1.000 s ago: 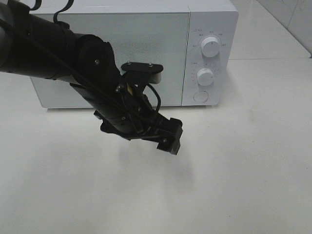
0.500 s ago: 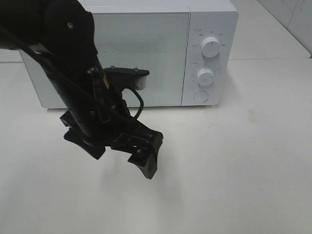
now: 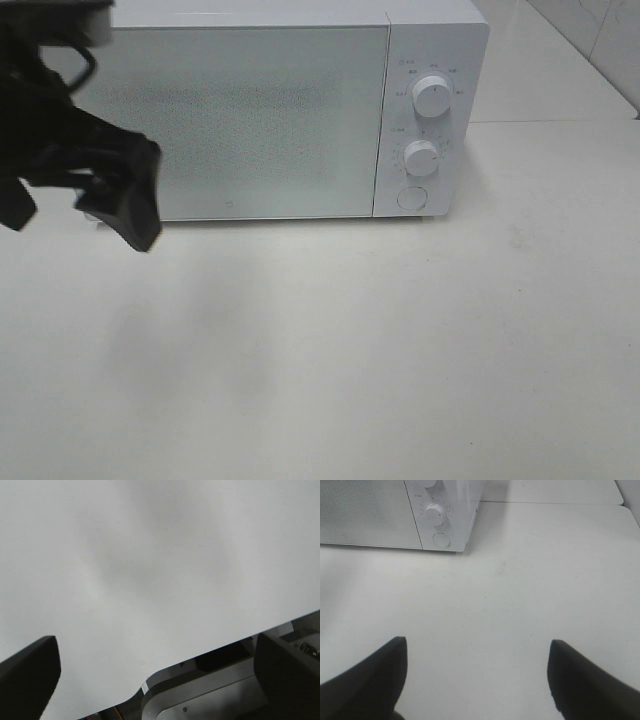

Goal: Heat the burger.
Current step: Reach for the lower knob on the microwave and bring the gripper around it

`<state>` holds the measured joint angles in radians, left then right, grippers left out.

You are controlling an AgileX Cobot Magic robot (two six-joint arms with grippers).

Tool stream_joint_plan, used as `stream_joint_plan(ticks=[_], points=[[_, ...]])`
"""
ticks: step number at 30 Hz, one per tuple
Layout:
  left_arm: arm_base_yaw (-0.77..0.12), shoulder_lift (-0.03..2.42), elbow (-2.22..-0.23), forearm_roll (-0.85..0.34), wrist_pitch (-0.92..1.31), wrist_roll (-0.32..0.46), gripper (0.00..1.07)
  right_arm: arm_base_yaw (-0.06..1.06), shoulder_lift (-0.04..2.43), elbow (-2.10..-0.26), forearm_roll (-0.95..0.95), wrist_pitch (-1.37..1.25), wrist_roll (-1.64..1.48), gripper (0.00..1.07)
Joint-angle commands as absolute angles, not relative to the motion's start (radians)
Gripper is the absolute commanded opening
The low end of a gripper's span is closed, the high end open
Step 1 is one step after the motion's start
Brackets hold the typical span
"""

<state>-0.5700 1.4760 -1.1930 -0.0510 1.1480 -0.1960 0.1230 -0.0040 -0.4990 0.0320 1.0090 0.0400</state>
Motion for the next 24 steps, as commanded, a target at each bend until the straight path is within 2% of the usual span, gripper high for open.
stream_joint_plan(ticks=[1,2,3,5,6,8,10,11,15,17,20,24], points=[[-0.422,1.387,-1.198,-0.046,1.196,-0.151,0.98,0.117,-0.031,-0.501,0.027,0.993,0.038,0.76],[-0.381,1.371,-1.198,-0.046,1.212,-0.139,0.98,0.117,-0.031,-0.501,0.027,0.993,0.038,0.76],[-0.381,1.371,-1.198,-0.046,1.212,-0.139,0.98,0.117,-0.031,-0.501,0.027,0.993,0.038,0.76],[-0.238,1.318,-1.193,-0.046,1.265,-0.087,0.98,0.117,-0.031,-0.501,0.027,0.993,0.038,0.76],[-0.238,1.318,-1.193,-0.046,1.265,-0.087,0.98,0.117,-0.031,-0.501,0.027,0.993,0.038,0.76],[-0.137,1.266,-1.165,-0.046,1.264,-0.052,0.98,0.117,-0.031,-0.501,0.027,0.993,0.038,0.76],[-0.113,1.251,-1.151,-0.049,1.261,-0.043,0.98,0.117,-0.031,-0.501,0.027,0.993,0.038,0.76],[-0.056,1.213,-1.109,-0.051,1.257,-0.022,0.98,0.117,-0.031,-0.501,0.027,0.993,0.038,0.76],[-0.011,1.176,-1.064,-0.053,1.257,-0.013,0.98,0.117,-0.031,-0.501,0.027,0.993,0.038,0.76],[0.034,1.082,-0.959,-0.056,1.23,-0.018,0.98,0.117,-0.031,-0.501,0.027,0.993,0.038,0.76],[0.036,1.055,-0.932,-0.056,1.221,-0.018,0.98,0.117,-0.031,-0.501,0.027,0.993,0.038,0.76],[0.036,0.932,-0.802,-0.055,1.205,-0.017,0.98,0.117,-0.031,-0.501,0.027,0.993,0.038,0.76]])
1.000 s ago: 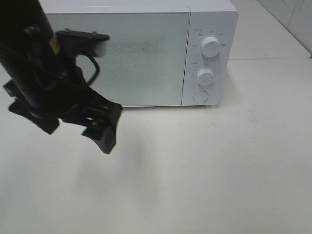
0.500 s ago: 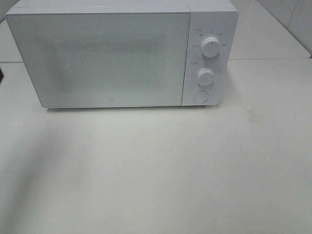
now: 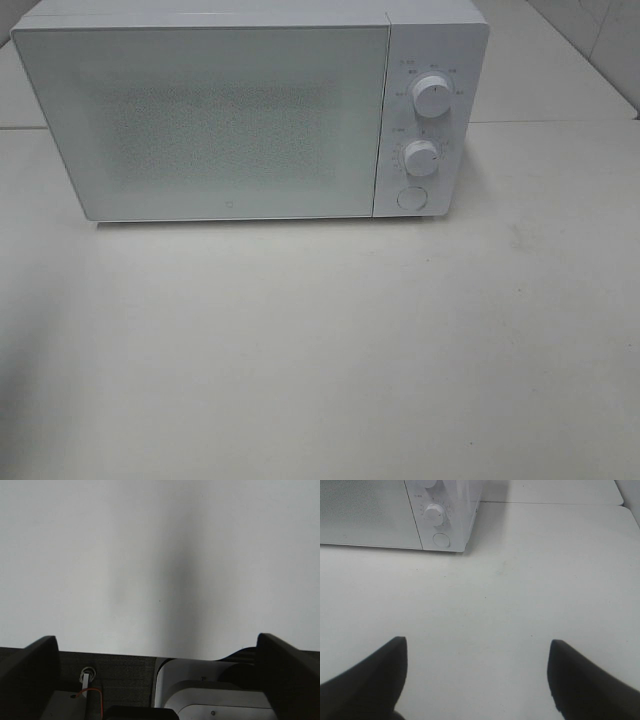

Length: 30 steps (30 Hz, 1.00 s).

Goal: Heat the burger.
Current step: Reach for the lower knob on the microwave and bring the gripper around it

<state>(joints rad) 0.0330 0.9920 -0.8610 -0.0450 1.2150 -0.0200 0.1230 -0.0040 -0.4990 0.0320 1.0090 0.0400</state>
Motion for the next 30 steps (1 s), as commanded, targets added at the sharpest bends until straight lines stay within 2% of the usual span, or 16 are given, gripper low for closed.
stream_joint_plan(ticks=[1,13,30], points=[[0.036,0.875,-0.755,-0.057,1.195,-0.017,0.98,0.117,-0.031,-0.501,0.027,0.993,0.038,0.76],[0.036,0.508,-0.528,-0.055,1.082,-0.014,0.98,0.117,-0.031,-0.501,0.027,0.993,0.038,0.76],[0.036,0.073,-0.518,-0.074,1.069,-0.017,0.98,0.117,-0.031,-0.501,0.027,0.993,0.038,0.76]])
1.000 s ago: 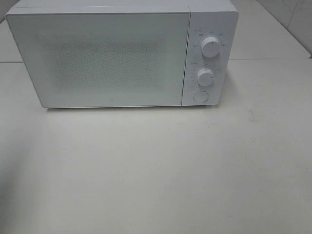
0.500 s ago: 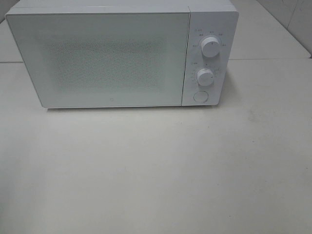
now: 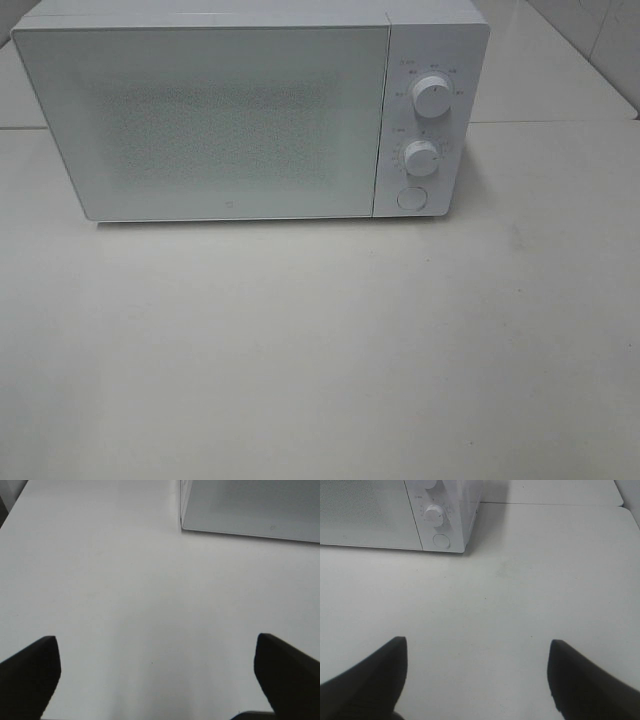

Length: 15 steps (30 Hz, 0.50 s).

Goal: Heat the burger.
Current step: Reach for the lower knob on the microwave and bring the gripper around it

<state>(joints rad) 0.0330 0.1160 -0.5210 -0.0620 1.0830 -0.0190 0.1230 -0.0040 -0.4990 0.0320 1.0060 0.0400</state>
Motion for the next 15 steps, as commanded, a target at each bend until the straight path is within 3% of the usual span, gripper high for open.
stream_joint_plan(ticks=[1,15], points=[[0.036,0.064,-0.518,-0.074,1.069,-0.017,0.98,0.117,-0.031,-0.501,0.027,0.993,0.038,0.76],[0.036,-0.031,-0.518,-0.075,1.069,-0.017,0.98,0.117,-0.031,-0.501,0.027,0.993,0.039,0.76]])
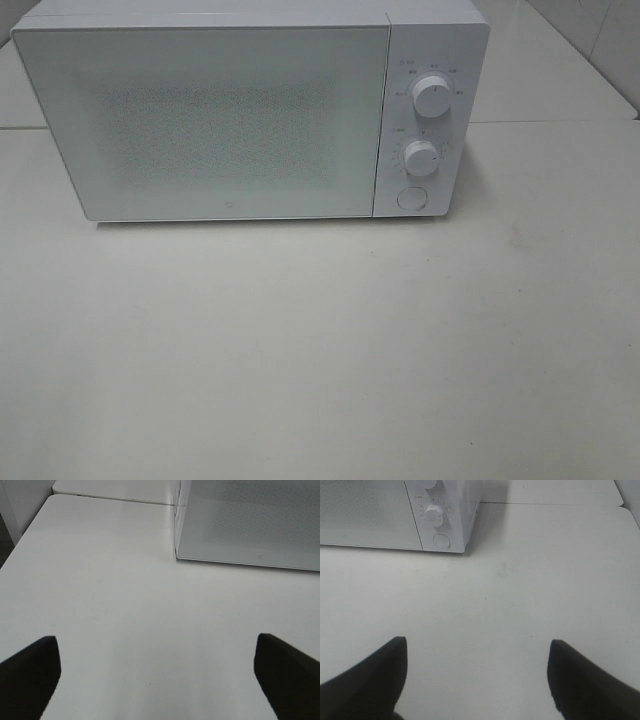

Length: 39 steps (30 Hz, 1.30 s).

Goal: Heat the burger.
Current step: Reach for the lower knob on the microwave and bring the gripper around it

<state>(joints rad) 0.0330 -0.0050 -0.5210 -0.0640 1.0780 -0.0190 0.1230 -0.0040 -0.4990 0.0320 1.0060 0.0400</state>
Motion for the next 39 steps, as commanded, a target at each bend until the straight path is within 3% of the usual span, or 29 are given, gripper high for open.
stream_joint_plan(ticks=[1,39], points=[[0.036,-0.031,-0.518,-0.075,1.069,-0.017,0.98,0.117,-0.031,-0.501,0.027,0.993,0.039,0.76],[0.036,-0.029,-0.518,-0.075,1.069,-0.017,0.98,0.12,-0.031,-0.504,0.043,0.989,0.049,0.76]])
